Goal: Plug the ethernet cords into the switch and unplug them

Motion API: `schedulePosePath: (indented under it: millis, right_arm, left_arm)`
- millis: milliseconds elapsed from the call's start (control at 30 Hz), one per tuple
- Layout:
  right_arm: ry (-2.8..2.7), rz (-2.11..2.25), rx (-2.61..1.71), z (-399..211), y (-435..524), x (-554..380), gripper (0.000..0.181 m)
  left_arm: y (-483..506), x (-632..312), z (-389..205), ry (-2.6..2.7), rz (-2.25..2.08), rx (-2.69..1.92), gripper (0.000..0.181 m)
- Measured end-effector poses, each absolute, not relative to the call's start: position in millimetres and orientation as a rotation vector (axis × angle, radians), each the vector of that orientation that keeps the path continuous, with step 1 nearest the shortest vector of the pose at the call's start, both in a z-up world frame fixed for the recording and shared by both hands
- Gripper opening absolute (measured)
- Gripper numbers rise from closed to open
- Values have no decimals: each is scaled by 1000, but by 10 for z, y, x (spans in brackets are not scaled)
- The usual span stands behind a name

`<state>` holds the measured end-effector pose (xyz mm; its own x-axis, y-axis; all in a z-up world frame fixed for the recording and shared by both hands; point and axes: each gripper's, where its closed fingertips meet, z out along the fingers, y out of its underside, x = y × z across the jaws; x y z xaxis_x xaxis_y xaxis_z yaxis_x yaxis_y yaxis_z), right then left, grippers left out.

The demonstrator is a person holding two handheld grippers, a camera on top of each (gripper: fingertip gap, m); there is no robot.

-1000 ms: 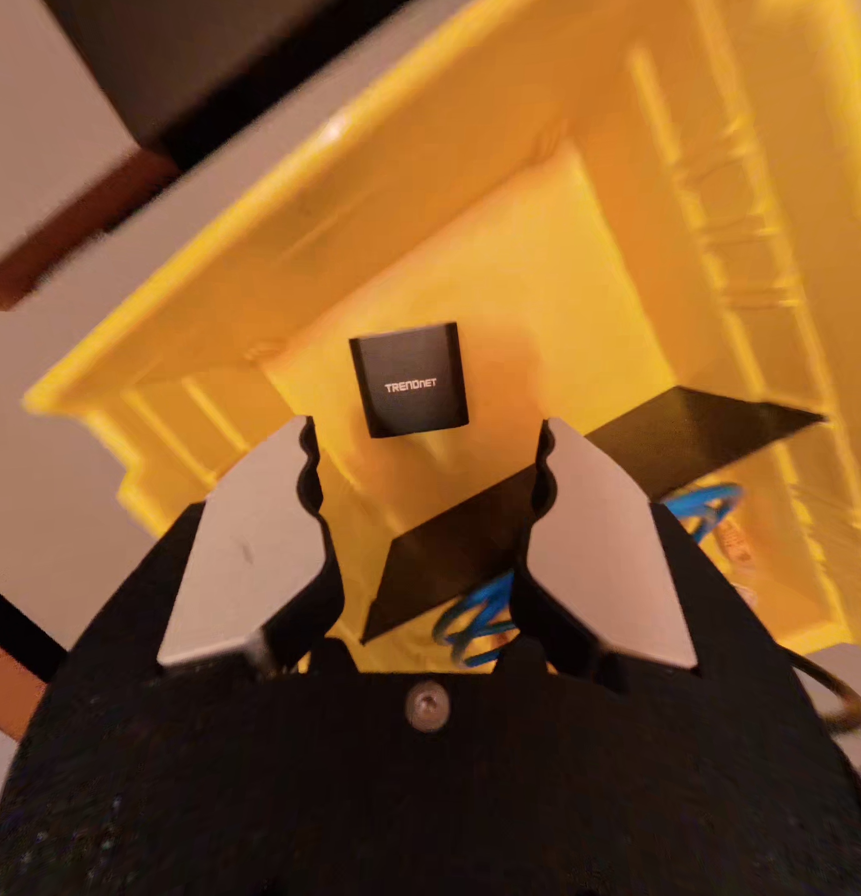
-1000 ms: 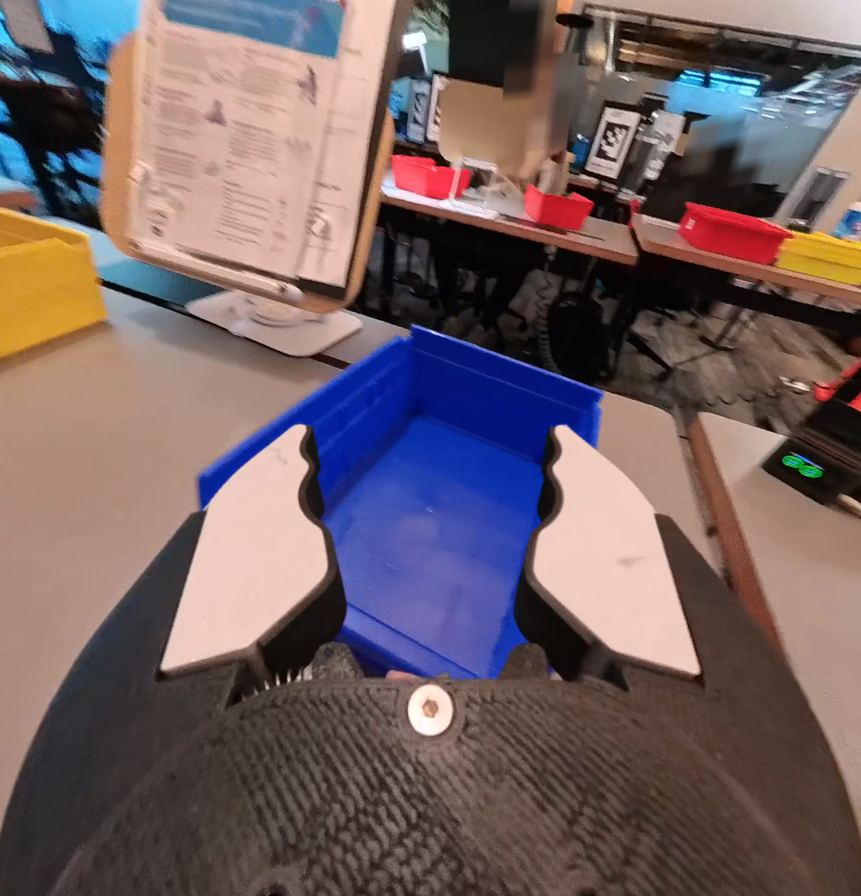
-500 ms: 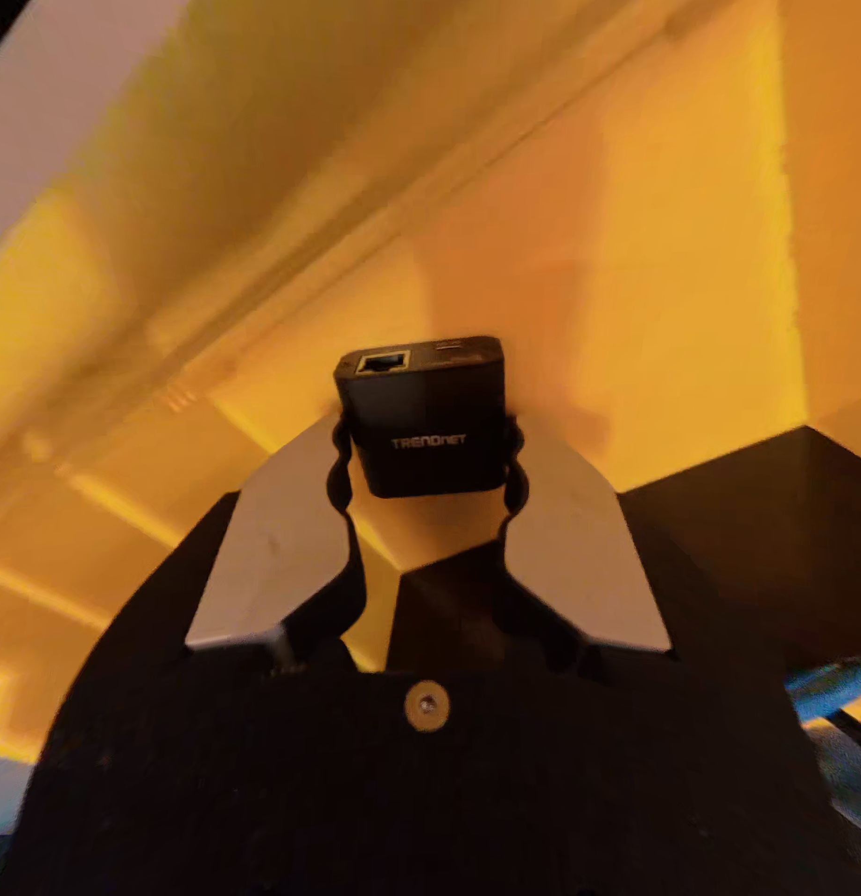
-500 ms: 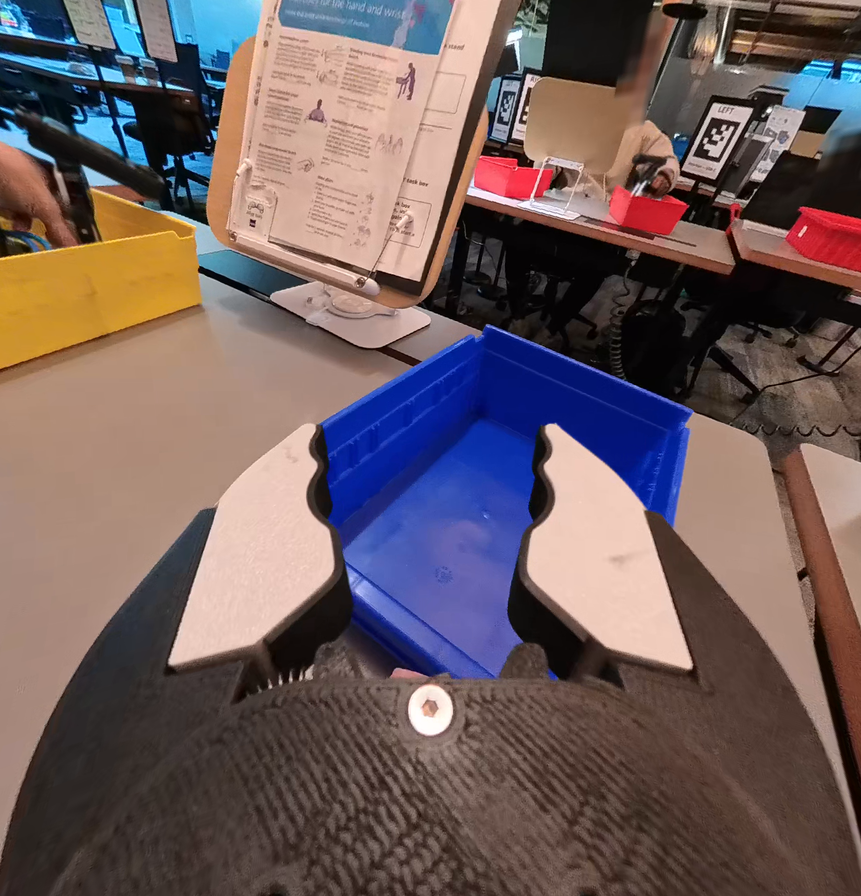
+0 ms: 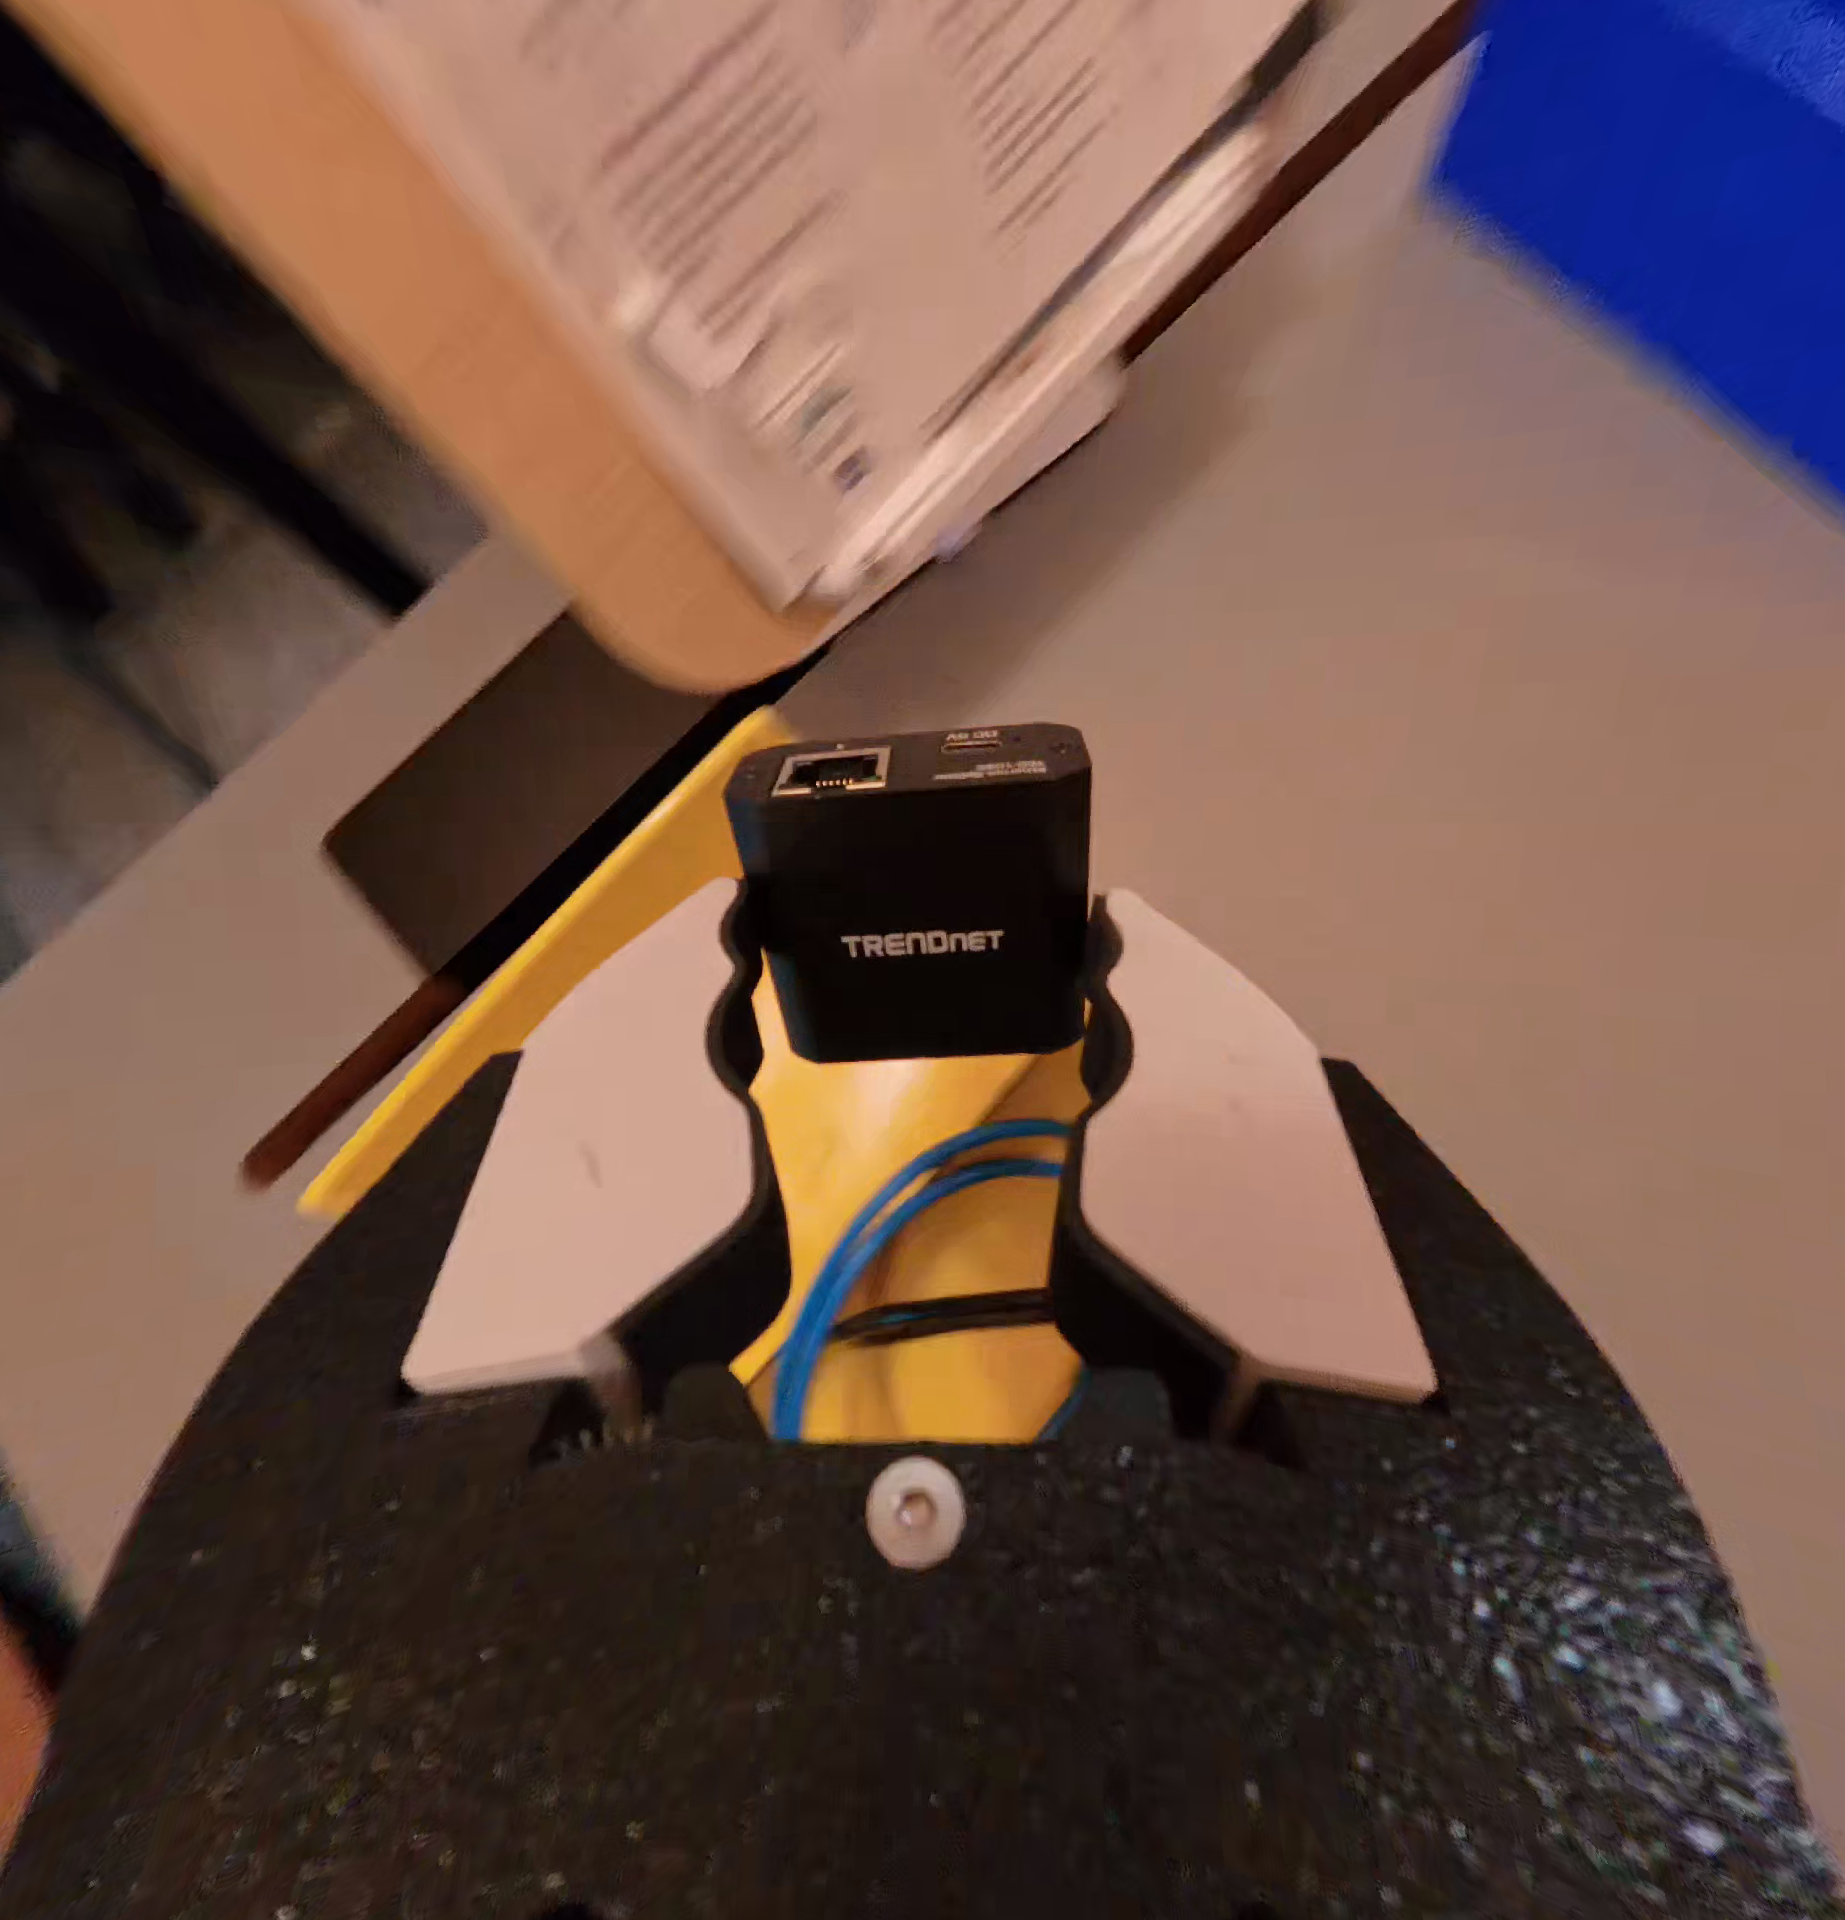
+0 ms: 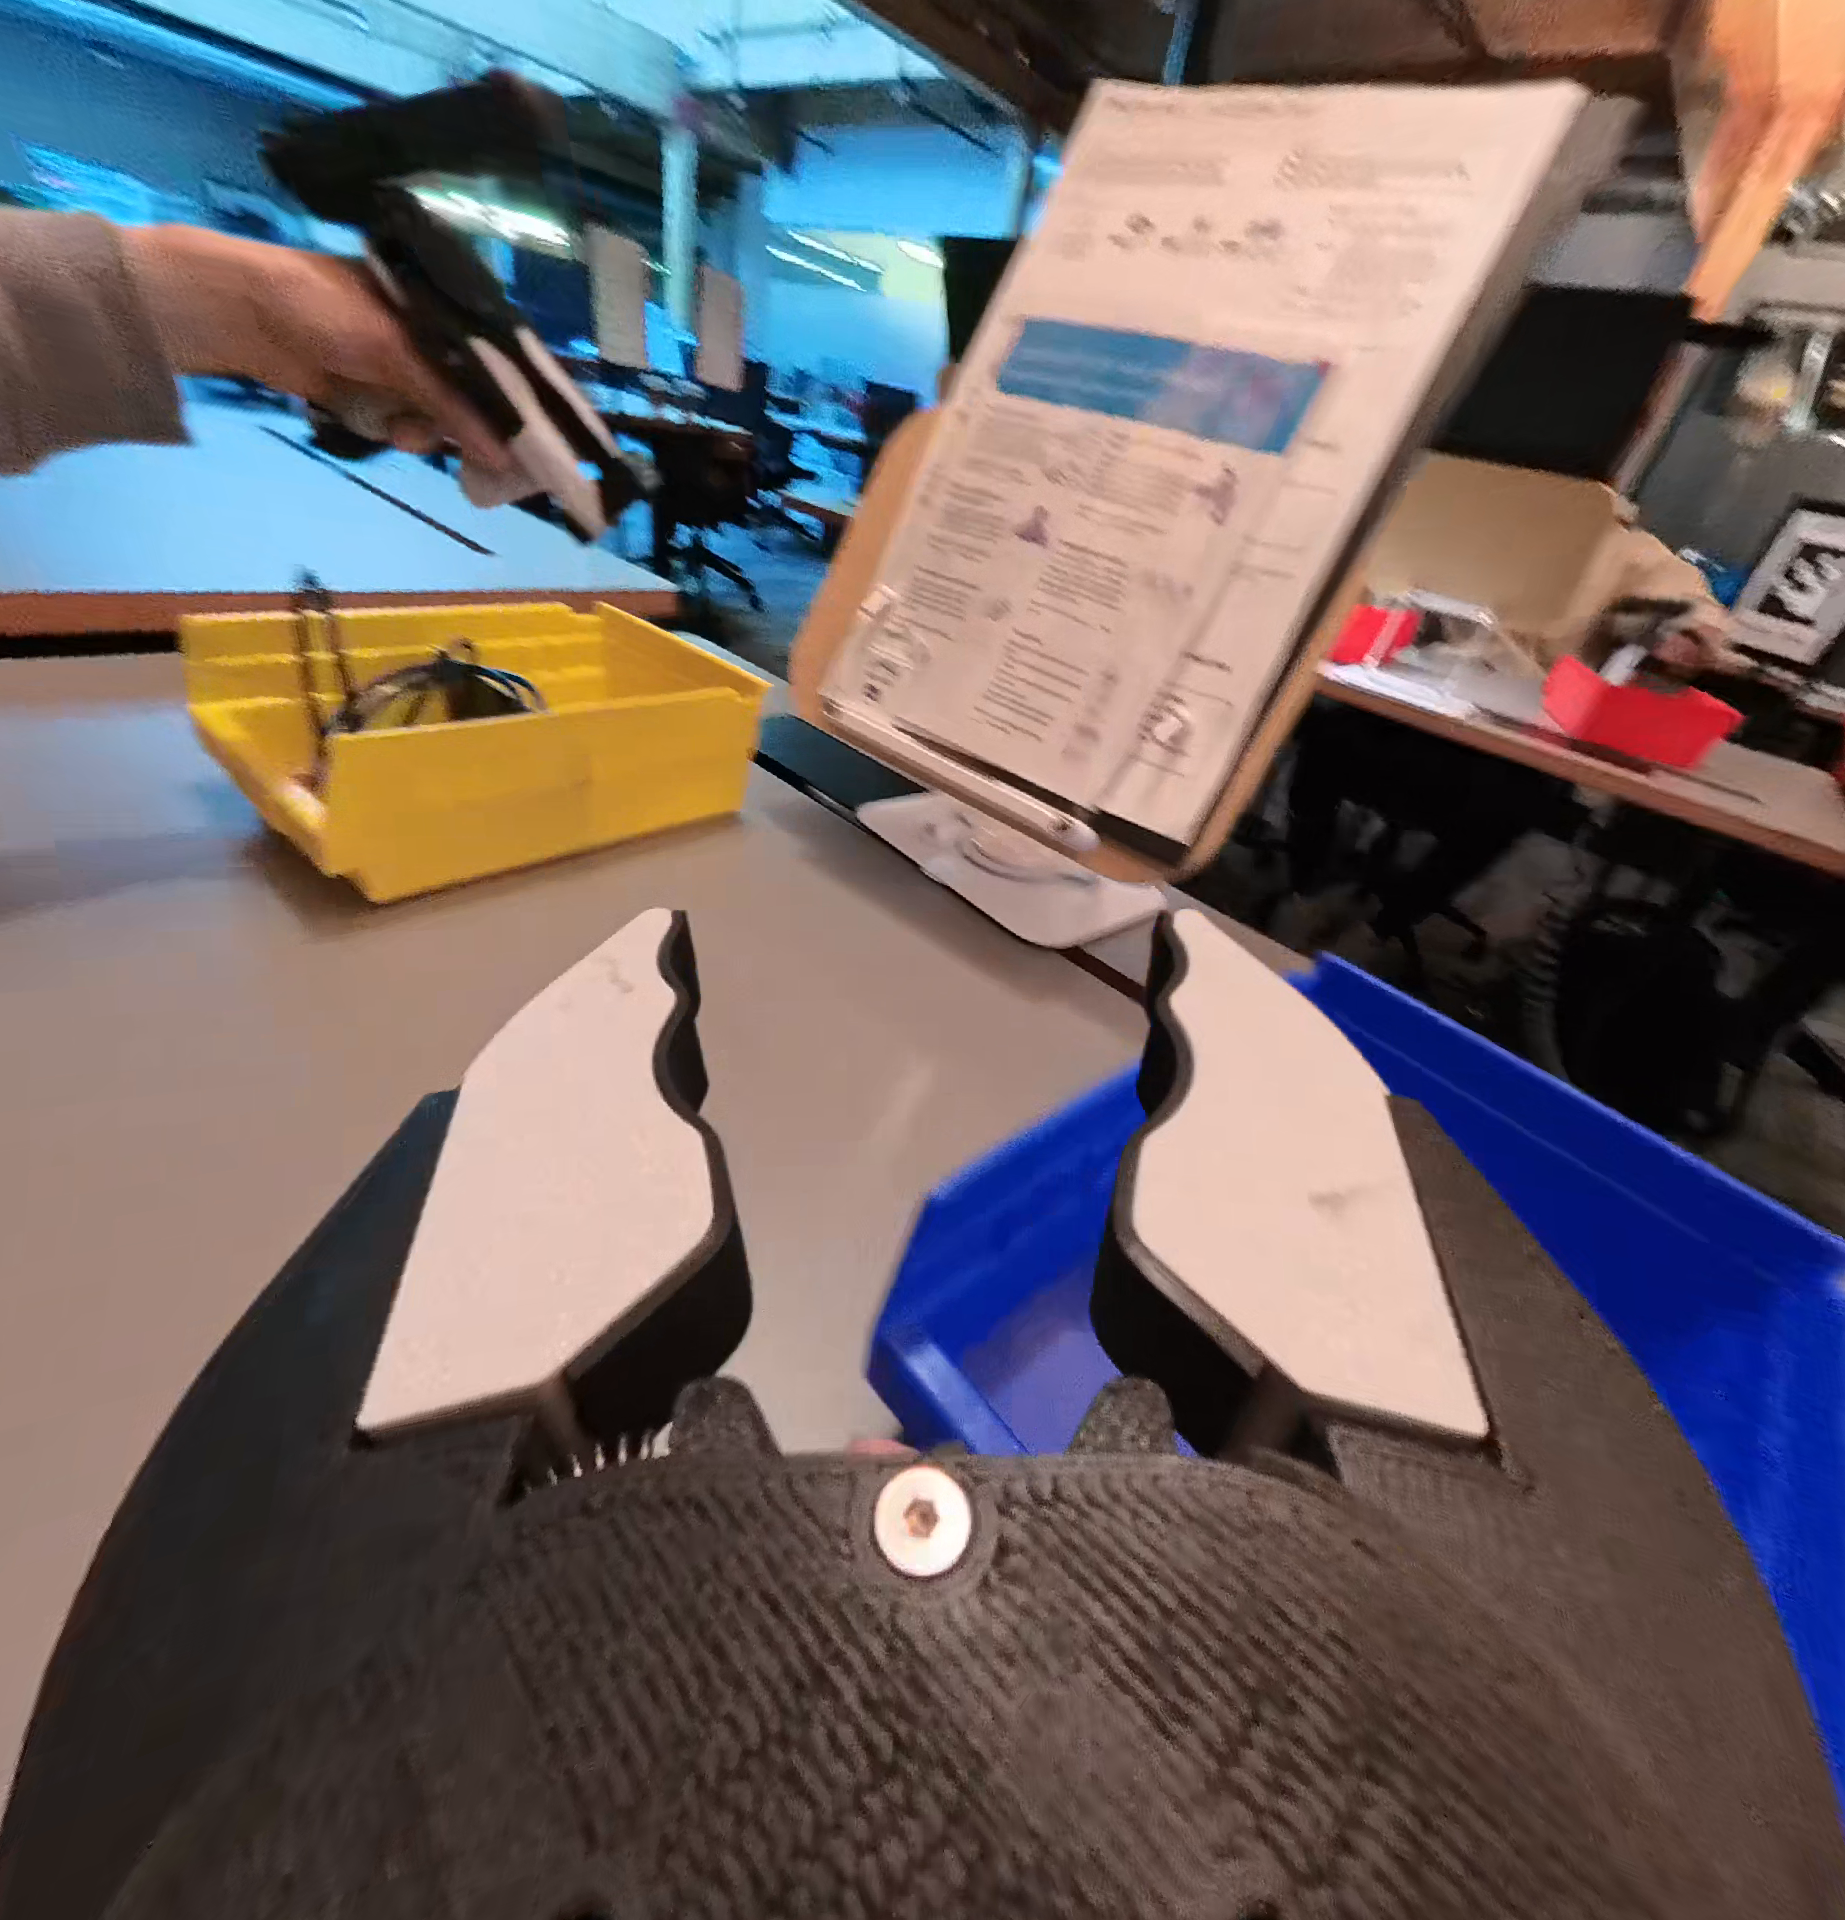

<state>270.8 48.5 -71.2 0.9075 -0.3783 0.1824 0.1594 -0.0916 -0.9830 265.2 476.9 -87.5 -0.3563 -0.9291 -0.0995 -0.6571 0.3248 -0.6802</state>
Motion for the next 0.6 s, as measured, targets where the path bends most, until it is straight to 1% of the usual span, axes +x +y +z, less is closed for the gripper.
schedulePosePath:
  millis: [33, 100, 167, 300, 433, 467, 533, 600]
  right_arm:
    - [137, -416, -1591, -700, 596, 2600, 83]
    - [86, -293, -1576, -726, 843, 2357, 85]
    - [83, -153, -1551, -785, 1087, 2124, 87]
    - [115, -14, -1532, -958, 1486, 1733, 86]
    - [-130, 96, -1632, -1278, 1744, 1063, 93]
    - [-225, 105, -1645, -1351, 1755, 897, 90]
    - [-339, 130, -1662, -1476, 1758, 638, 93]
    - [-368, 180, -1657, -1509, 1762, 466, 87]
  left_arm:
    - [4529, 2548, -758, 2114, -847, -1311, 59]
    - [4037, 2287, -625, 2103, -1013, -1123, 59]
    - [3571, 1982, -659, 2092, -1133, -984, 59]
    - [2657, 1332, -1132, 2182, -1365, -781, 59]
    - [2001, 831, -1630, 2230, -1594, -636, 59]
    - [1896, 747, -1698, 2220, -1636, -618, 59]
    - [1733, 613, -1771, 2195, -1702, -563, 59]
    - [1653, 541, -1790, 2214, -1710, -543, 59]
